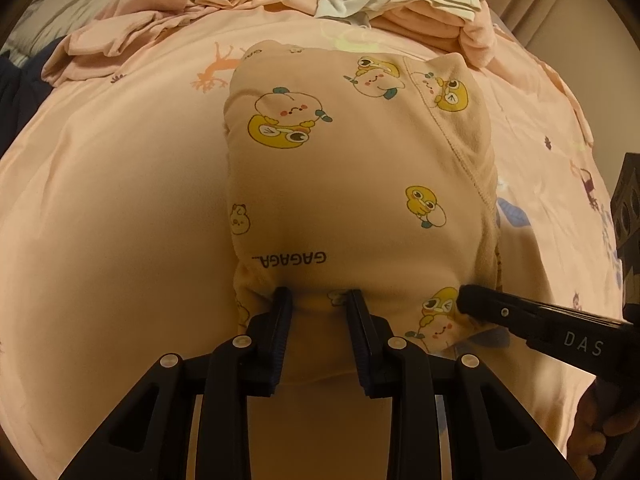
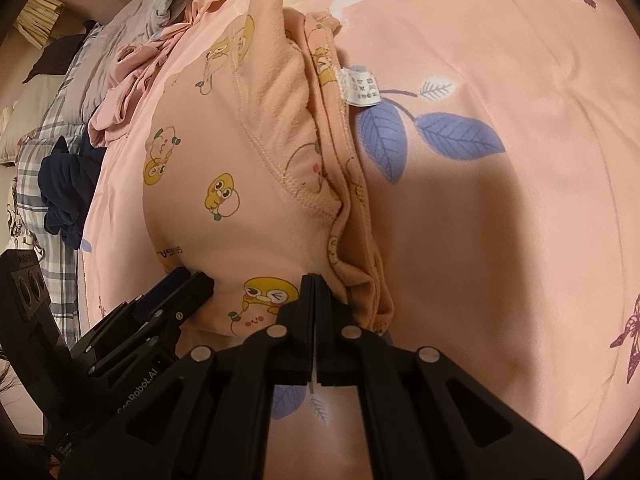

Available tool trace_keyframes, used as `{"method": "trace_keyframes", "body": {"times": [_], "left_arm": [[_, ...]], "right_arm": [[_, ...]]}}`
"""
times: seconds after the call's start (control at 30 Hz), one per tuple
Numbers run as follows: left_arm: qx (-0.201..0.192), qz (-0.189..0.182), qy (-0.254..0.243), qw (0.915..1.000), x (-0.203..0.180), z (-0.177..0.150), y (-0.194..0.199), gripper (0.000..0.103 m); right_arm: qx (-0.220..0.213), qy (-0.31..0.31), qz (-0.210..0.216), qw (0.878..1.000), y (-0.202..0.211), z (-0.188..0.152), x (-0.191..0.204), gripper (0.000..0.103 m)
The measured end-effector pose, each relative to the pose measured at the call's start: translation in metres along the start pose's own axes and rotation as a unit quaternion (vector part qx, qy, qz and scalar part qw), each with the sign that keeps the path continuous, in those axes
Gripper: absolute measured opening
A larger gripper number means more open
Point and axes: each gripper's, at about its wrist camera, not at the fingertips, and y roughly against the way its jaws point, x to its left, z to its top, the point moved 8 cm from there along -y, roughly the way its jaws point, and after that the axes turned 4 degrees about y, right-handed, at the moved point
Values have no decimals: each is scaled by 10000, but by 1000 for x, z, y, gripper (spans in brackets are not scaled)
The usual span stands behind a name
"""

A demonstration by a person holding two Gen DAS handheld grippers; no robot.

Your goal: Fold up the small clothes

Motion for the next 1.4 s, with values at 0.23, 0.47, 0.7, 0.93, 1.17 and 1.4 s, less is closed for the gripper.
{"method": "trace_keyframes", "body": {"times": [0.23,0.47,0.7,0.93,1.17,1.4], "left_arm": [[-20,47,-24,10000,-2,0,0,30],[19,177,-227,9996,-6,1,0,30],[63,214,-127,9997,-8,1,0,30],[419,538,-426,9968,-15,-5,20,31],[208,562,-291,9978,-14,12,76,31],[-178,380,73,9991,-25,29,161,31]], "right_arm": [[71,221,-113,9997,-1,2,4,0],[-21,119,-141,9998,0,1,3,0],[-41,229,-295,9993,0,1,6,0],[210,-325,-106,9992,11,-7,9,8],[-29,-331,-209,9992,64,-20,24,38],[-376,-42,-633,9973,155,-14,34,38]]}}
